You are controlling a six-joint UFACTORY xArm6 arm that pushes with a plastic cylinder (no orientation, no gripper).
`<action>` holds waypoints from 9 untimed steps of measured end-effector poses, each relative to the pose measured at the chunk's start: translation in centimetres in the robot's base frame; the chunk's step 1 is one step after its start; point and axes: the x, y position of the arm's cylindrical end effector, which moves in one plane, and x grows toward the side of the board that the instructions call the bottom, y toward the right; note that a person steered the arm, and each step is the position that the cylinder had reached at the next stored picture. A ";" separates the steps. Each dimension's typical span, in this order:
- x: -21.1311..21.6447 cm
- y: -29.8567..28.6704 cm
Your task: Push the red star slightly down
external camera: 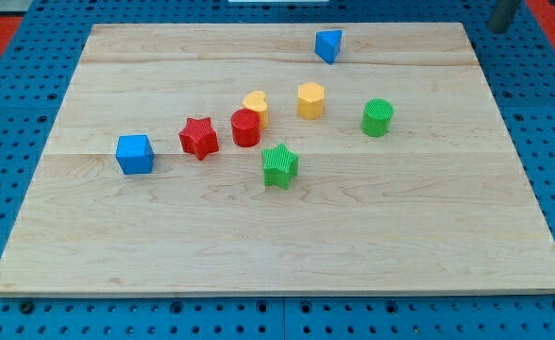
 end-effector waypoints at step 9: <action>7.2 -17.1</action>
